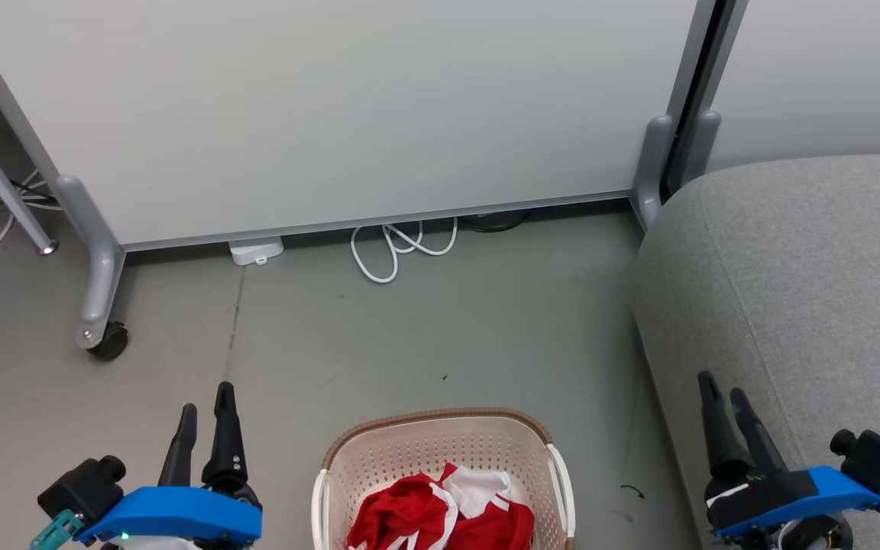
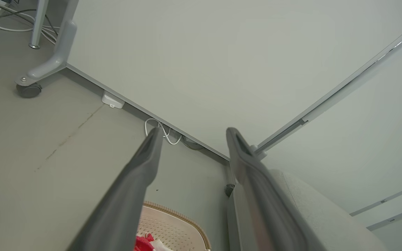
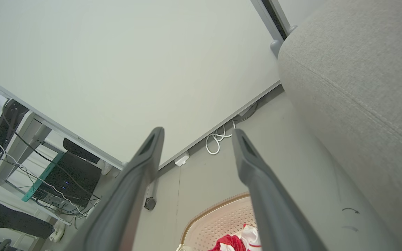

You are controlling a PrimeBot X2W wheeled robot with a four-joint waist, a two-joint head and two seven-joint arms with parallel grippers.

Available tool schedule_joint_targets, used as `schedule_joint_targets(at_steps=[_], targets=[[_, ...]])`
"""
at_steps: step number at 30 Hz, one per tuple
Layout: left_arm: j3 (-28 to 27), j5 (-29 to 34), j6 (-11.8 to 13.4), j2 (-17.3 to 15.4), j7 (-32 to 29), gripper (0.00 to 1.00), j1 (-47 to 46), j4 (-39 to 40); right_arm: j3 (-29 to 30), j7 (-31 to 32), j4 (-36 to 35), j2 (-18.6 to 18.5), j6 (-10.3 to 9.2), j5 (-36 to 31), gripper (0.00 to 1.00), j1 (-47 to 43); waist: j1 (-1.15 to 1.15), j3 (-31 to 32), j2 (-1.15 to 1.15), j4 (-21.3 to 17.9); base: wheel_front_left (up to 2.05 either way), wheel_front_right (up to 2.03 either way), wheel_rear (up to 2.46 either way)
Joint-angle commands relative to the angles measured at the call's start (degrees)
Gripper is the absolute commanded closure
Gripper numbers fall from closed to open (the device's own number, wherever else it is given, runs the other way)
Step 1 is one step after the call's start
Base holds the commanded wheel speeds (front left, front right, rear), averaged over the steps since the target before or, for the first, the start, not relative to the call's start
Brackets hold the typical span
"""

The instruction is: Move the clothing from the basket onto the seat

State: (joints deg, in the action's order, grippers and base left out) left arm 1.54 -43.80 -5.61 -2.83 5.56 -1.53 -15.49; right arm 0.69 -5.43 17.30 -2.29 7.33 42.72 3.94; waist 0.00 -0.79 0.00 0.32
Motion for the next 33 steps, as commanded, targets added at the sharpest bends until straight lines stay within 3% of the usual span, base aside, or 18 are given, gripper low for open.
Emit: schedule_joint_targets(at_steps=[1,33], targets=[[0.4,2.6,-0.1,-0.4,0.7,0.0,-1.6,0.5,-0.2,-0.7,-0.4,-0.4,0.14,-2.5,0.0,1.6,0.0,0.0,0.0,0.0,0.0,0.0,0.0],[3.0,21.6,-0.6,-0.6,5.3,0.0,-1.9,-1.0,-2.0,-4.7,0.9,-0.6,0.17,-20.9,0.0,2.3,0.0,0.2,0.0,0.2,0.0,0.0,0.0]])
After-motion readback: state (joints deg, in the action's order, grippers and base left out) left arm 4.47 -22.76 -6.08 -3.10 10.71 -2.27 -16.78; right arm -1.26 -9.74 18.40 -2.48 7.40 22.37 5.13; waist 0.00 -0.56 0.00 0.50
